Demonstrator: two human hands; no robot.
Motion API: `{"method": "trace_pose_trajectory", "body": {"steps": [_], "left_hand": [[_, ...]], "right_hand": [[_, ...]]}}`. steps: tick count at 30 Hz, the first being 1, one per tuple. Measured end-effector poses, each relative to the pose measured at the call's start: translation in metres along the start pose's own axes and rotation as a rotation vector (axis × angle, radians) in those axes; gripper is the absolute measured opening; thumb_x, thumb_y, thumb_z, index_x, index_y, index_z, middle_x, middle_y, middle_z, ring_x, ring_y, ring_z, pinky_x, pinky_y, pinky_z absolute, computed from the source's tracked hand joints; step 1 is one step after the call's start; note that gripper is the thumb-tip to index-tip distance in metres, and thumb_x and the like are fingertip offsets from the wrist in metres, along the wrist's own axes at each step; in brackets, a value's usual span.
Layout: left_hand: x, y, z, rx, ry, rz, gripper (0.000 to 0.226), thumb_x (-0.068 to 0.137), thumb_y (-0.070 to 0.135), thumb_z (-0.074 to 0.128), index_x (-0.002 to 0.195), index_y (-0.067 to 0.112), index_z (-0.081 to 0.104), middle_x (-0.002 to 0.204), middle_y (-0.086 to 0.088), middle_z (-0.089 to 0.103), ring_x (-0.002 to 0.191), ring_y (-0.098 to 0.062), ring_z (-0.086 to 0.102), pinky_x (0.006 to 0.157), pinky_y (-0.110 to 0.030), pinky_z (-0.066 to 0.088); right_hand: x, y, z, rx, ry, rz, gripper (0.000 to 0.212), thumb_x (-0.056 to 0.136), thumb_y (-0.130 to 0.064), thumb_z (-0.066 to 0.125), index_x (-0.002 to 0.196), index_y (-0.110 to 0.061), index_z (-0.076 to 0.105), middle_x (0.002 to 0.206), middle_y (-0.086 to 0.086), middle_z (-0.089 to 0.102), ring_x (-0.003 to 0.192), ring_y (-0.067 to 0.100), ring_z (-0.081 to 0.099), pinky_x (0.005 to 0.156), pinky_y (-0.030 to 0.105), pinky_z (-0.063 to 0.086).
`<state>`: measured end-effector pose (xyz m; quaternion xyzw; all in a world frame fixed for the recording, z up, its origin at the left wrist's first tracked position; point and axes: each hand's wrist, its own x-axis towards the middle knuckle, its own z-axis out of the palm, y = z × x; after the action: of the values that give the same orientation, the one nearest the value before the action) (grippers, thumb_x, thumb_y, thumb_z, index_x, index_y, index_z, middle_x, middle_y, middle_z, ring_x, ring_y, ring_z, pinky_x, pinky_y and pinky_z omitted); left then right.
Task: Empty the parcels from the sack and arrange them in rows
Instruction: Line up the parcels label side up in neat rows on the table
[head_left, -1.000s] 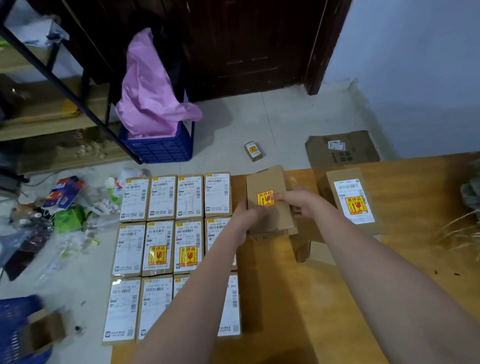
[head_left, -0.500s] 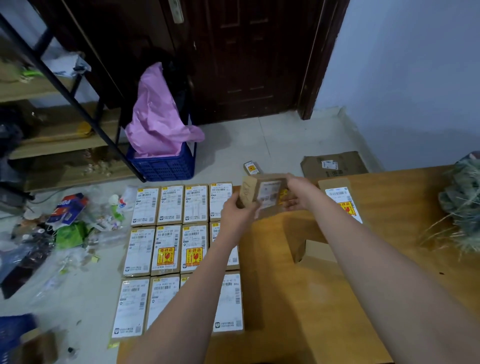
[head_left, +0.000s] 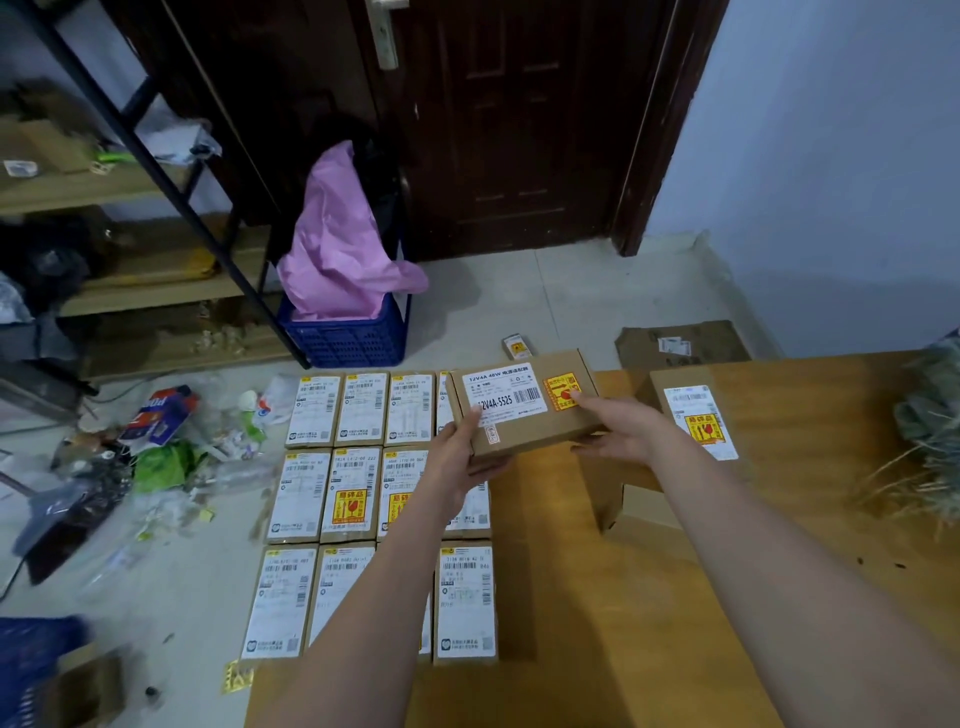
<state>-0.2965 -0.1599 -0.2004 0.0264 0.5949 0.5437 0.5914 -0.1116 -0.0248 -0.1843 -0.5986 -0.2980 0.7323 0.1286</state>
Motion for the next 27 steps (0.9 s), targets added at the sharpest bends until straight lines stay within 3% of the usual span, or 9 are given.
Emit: {"method": "trace_pose_trajectory", "body": {"steps": [3,7,12,16,19,22,25,27], "left_hand": [[0.0,-0.012,0.005,-0.129,-0.001,-0.014,0.048,0.091,0.036,0.065,0.131,0.013,0.05,0.123,-0.016,0.063,0.109,-0.037,0.064,0.089,-0.055,0.055],[0.002,-0.025,0.023,-0.068,-0.034,-0.041,0.046,0.094,0.037,0.062,0.135,0.02,0.049,0.127,-0.007,0.06,0.116,-0.029,0.057,0.092,-0.049,0.053],[0.02,-0.021,0.028,0.034,-0.037,-0.053,0.045,0.094,0.033,0.062,0.132,0.012,0.052,0.123,-0.007,0.065,0.114,-0.025,0.06,0.095,-0.048,0.053],[0.036,-0.008,0.026,0.341,0.042,0.012,0.048,0.092,0.038,0.065,0.129,0.009,0.056,0.113,-0.007,0.068,0.1,-0.022,0.066,0.081,-0.04,0.061],[0.054,0.0,0.019,0.809,0.18,0.214,0.053,0.094,0.04,0.059,0.139,0.014,0.048,0.126,-0.006,0.063,0.11,-0.023,0.062,0.091,-0.04,0.055],[0.076,0.001,0.006,1.196,0.223,0.396,0.054,0.097,0.026,0.054,0.148,0.017,0.038,0.145,-0.009,0.047,0.134,-0.029,0.041,0.109,-0.043,0.039],[0.092,0.0,-0.006,1.491,0.167,0.339,0.066,0.097,0.022,0.053,0.155,0.025,0.022,0.162,-0.004,0.02,0.148,-0.034,0.012,0.118,-0.052,0.021],[0.1,-0.006,-0.01,1.624,0.133,0.277,0.07,0.098,0.027,0.051,0.156,0.031,0.012,0.165,0.0,0.005,0.15,-0.036,0.001,0.118,-0.058,0.011]], "right_hand": [[0.006,0.011,0.0,0.153,-0.034,0.015,0.052,0.086,-0.016,0.074,0.131,-0.011,0.049,0.131,0.022,0.054,0.106,0.037,0.064,0.089,0.051,0.056],[0.009,0.021,0.012,0.12,-0.116,0.02,0.043,0.089,-0.023,0.07,0.127,-0.01,0.054,0.12,0.017,0.065,0.108,0.033,0.065,0.087,0.047,0.056],[0.026,0.01,-0.013,0.202,0.115,-0.091,0.047,0.083,-0.017,0.076,0.122,-0.007,0.051,0.117,0.014,0.065,0.108,0.03,0.063,0.094,0.048,0.054],[0.04,0.001,-0.036,0.184,0.098,-0.02,0.06,0.077,-0.015,0.08,0.127,-0.009,0.049,0.124,0.018,0.061,0.103,0.035,0.066,0.084,0.049,0.059],[0.054,-0.002,-0.038,0.207,0.132,-0.023,0.051,0.084,-0.011,0.075,0.126,-0.004,0.048,0.121,0.019,0.061,0.098,0.035,0.067,0.077,0.048,0.061],[0.069,-0.002,-0.034,0.136,0.224,-0.035,0.041,0.088,-0.012,0.07,0.122,-0.003,0.05,0.121,0.018,0.061,0.099,0.032,0.066,0.083,0.045,0.06],[0.085,0.0,-0.031,0.089,0.32,-0.027,0.038,0.089,-0.011,0.069,0.119,-0.003,0.047,0.125,0.016,0.057,0.102,0.031,0.064,0.088,0.045,0.058],[0.092,0.001,-0.027,0.082,0.351,-0.003,0.046,0.091,-0.011,0.067,0.129,-0.002,0.044,0.129,0.017,0.054,0.104,0.032,0.062,0.089,0.043,0.057]]}}
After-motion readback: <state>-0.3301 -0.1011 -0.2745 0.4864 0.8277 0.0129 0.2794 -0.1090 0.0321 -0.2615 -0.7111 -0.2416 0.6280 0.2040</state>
